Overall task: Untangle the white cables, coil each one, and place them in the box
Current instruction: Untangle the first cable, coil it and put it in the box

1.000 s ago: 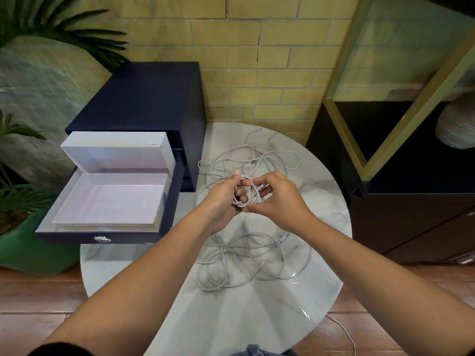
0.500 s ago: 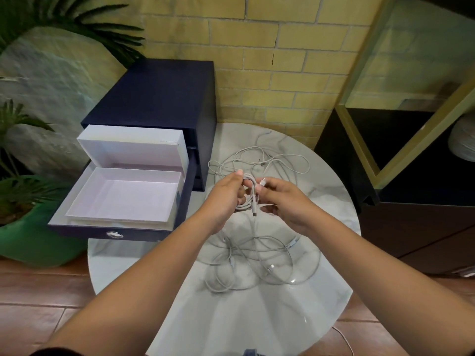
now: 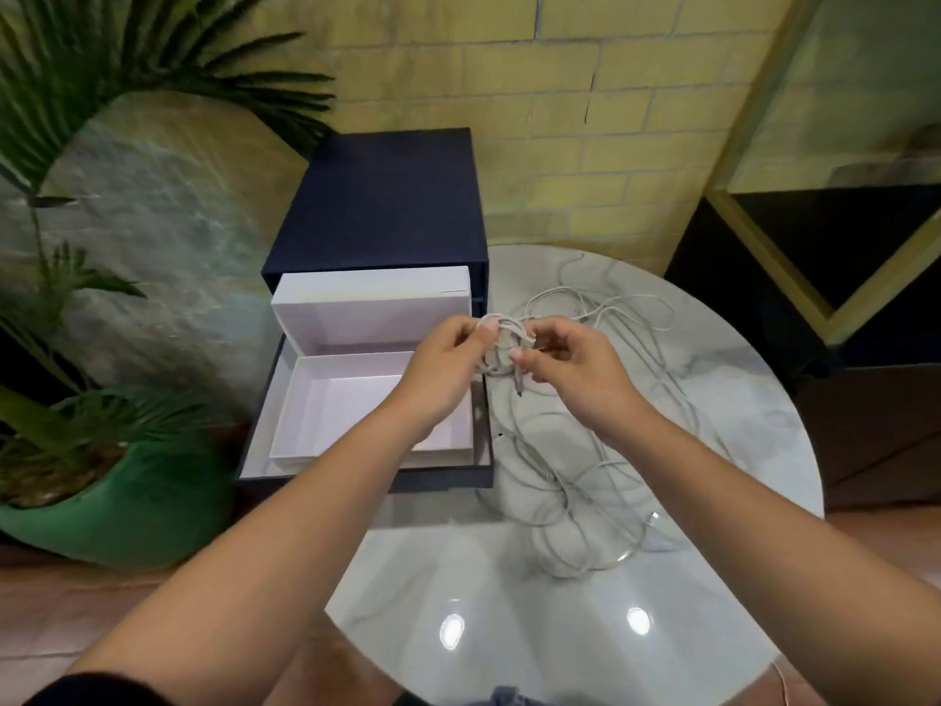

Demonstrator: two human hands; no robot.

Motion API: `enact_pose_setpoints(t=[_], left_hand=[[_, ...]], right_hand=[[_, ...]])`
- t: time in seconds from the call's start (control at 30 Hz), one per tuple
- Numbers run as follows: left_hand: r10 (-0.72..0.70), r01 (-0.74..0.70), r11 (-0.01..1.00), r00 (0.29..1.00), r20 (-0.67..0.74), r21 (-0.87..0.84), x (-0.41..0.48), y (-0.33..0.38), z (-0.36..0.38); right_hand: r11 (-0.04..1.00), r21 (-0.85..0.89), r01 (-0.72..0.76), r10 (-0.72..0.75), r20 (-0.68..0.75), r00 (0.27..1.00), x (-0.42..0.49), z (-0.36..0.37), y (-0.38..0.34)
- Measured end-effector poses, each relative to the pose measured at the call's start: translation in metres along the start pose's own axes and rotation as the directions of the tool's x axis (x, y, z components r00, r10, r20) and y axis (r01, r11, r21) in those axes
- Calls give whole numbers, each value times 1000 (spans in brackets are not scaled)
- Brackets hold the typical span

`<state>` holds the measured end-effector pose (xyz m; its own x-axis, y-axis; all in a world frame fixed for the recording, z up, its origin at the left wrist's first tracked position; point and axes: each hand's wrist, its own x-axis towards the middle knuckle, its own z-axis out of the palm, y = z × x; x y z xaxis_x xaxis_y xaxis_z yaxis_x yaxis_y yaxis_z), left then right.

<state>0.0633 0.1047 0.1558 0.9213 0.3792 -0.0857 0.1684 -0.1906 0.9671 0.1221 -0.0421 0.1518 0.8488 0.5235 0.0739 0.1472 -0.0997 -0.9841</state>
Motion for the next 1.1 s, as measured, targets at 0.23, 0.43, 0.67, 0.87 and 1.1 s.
enact_pose_setpoints(t=[0.23,0.43,0.67,0.87,1.1], left_hand=[[-212,214,971,977,28,-106,0,-7,-58],[-260,267,960,961,96,-78,1,-21,-78],[-155,75,920,971,182,384,10,-32,-84],[-102,74,884,994,36,461,13,-31,-86],[-356,341,932,925,134,123,14,-31,-91]], right_hand=[[716,-540,443,-480,81,874,4,50,4],[726,-558,402,-357,194,914,4,63,18],[907,-419,44,7,120,993,16,63,3],[956,-273,-107,113,4,994,18,71,1],[745,-558,364,-264,255,930,4,82,10]])
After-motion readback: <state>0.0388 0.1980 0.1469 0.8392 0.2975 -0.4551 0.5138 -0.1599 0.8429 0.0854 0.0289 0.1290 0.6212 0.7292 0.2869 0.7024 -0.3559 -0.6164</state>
